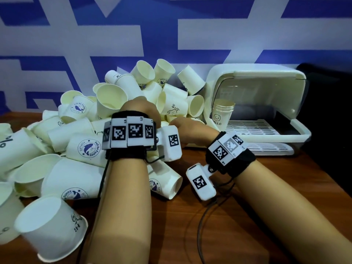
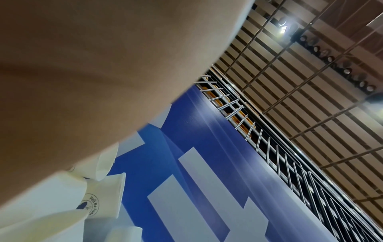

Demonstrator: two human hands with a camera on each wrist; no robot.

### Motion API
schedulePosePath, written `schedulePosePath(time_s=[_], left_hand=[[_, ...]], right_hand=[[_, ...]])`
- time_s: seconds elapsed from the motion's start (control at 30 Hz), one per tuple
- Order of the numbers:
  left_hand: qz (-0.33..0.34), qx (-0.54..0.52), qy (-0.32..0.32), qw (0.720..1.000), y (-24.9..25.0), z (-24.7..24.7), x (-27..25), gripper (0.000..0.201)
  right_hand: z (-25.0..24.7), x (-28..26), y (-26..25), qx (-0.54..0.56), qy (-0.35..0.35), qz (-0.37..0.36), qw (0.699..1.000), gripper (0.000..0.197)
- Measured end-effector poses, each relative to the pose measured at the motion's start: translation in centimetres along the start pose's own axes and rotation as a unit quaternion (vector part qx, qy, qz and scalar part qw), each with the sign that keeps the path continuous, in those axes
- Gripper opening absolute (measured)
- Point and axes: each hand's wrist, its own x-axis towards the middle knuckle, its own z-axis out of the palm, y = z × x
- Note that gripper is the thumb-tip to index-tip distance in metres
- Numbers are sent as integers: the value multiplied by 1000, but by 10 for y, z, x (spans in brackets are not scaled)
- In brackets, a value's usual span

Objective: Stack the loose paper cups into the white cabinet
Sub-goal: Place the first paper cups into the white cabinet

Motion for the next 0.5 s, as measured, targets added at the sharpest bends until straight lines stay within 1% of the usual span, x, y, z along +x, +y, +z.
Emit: schedulePosePath(time_s=[0.07,0.13,0.23,0.33,0.4,0.47,0.5], left_hand=[[35,24,12,999,-1,-4,-3,21],[51,20,15,998,-2,-7,-5,26],[72,-54,12,996,1,-16,-7,24],[98,-96,54,989,3,-21,-11,31],[118,-123,78,982,5,-23,-13,27],[139,-177,101,969,9,-25,-15,25],[151,-219,106,958,12,-24,-14,23]], right_hand=[[-1,3,-1,22,16,-19,999,28],[-5,3,1,60,41,-18,997,19],[-15,1,-2,105,90,-14,990,22],[-27,-1,-1,131,136,-28,982,19],[-37,-5,-1,139,157,-34,977,17],[-48,-12,-1,144,180,-35,972,15],[-55,-17,0,140,197,-34,970,15]])
